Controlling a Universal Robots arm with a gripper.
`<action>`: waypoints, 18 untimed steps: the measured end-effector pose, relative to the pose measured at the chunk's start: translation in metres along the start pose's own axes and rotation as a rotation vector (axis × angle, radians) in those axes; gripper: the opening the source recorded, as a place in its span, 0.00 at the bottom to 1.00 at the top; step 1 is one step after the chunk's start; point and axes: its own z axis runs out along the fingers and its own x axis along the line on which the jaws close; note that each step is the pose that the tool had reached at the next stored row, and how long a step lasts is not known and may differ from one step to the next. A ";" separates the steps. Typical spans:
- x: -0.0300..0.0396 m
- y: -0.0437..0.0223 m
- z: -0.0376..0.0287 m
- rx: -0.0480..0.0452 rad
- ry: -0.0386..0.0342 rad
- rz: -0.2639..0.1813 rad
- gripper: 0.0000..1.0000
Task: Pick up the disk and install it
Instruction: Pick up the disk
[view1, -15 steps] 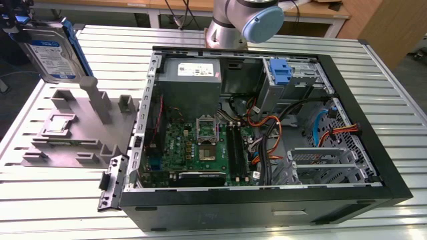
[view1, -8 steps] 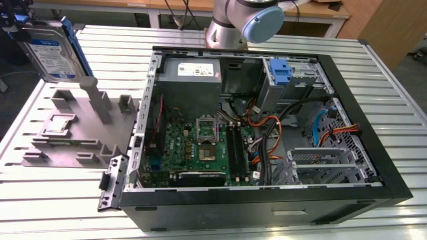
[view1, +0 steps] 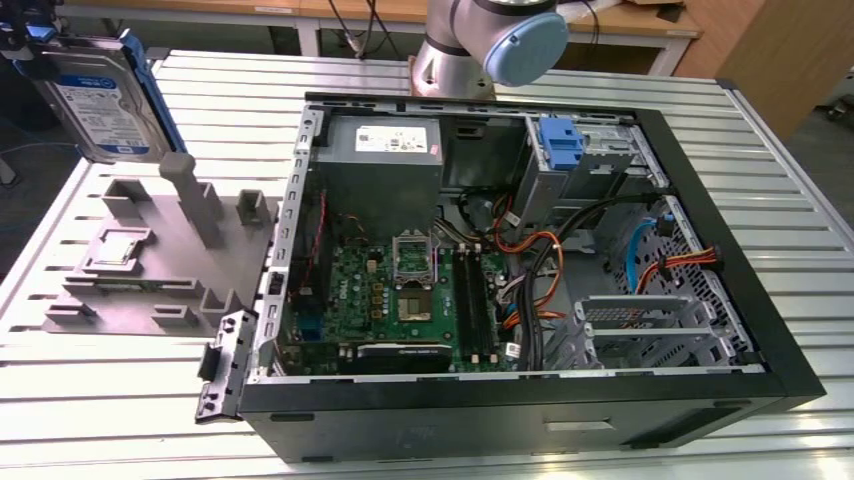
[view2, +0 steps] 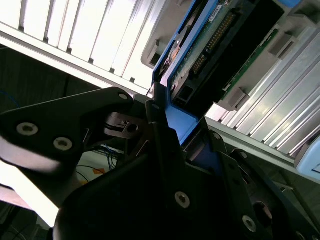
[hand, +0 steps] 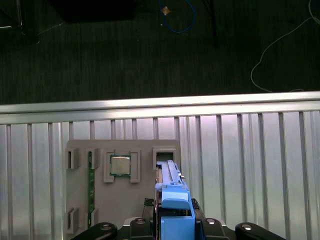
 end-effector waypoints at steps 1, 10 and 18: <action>0.0000 0.0000 0.0000 0.0000 0.0000 0.000 0.36; 0.0000 0.0000 -0.0024 -0.0003 0.0001 0.000 0.36; -0.0002 0.0003 -0.0134 0.0001 -0.0006 0.000 0.36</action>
